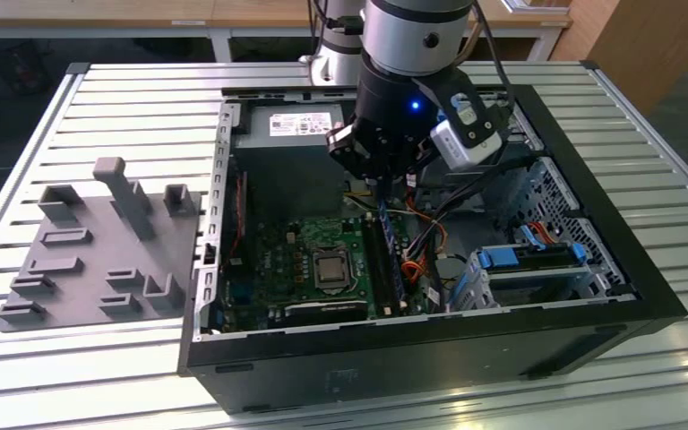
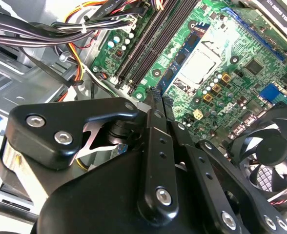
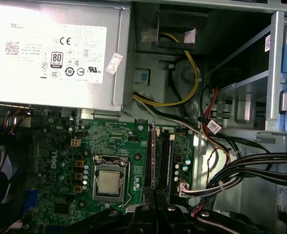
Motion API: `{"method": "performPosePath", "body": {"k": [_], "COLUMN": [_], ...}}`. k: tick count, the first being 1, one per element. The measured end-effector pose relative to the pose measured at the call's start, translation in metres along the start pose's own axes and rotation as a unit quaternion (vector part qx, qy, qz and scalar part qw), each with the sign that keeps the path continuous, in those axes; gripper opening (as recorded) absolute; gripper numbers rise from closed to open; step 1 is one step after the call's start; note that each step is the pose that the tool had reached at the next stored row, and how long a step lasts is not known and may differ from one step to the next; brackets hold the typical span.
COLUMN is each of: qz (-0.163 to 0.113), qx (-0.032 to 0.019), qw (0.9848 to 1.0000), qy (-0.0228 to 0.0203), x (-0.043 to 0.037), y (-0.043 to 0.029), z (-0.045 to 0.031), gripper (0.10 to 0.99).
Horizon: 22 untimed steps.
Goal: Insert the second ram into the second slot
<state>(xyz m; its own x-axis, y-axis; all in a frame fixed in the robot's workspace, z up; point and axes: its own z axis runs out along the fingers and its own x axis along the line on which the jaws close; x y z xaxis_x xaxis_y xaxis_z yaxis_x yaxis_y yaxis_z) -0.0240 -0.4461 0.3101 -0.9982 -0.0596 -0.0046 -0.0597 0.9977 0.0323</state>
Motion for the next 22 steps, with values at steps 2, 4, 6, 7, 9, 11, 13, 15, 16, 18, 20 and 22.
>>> {"method": "performPosePath", "body": {"k": [2, 4, 6, 7, 9, 11, 13, 15, 16, 18, 20, 22], "qz": [0.000, 0.000, 0.000, 0.000, 0.000, 0.000, 0.000, 0.000, 0.000, 0.000, 0.000, 0.000], "qx": [0.0000, 0.0000, 0.0000, 0.0000, 0.0000, 0.0000, 0.0000, 0.0000, 0.0000, 0.0000, -0.0001, 0.0003], "qw": [1.0000, 1.0000, 1.0000, 1.0000, 1.0000, 1.0000, 1.0000, 1.0000, 1.0000, 1.0000, 1.0000, 1.0000], "qy": [0.0000, 0.0000, 0.0000, 0.0000, 0.0000, 0.0000, 0.0000, 0.0000, 0.0000, 0.0000, 0.0000, 0.0001], "x": [0.0000, 0.0000, 0.0000, 0.0000, 0.0000, 0.0000, 0.0000, 0.0000, 0.0000, 0.0000, 0.0000, 0.0000], "y": [0.0000, 0.0000, 0.0000, -0.0001, -0.0001, -0.0001, -0.0001, -0.0001, -0.0001, -0.0001, -0.0001, -0.0002], "z": [0.0004, 0.0011, 0.0018, 0.0020, 0.0024, 0.0028, 0.0032, 0.0036, 0.0038, 0.0042, 0.0050, 0.0060], "gripper": [0.129, 0.129, 0.129, 0.129, 0.129, 0.129, 0.129, 0.129, 0.129, 0.129, 0.129, 0.129]}}
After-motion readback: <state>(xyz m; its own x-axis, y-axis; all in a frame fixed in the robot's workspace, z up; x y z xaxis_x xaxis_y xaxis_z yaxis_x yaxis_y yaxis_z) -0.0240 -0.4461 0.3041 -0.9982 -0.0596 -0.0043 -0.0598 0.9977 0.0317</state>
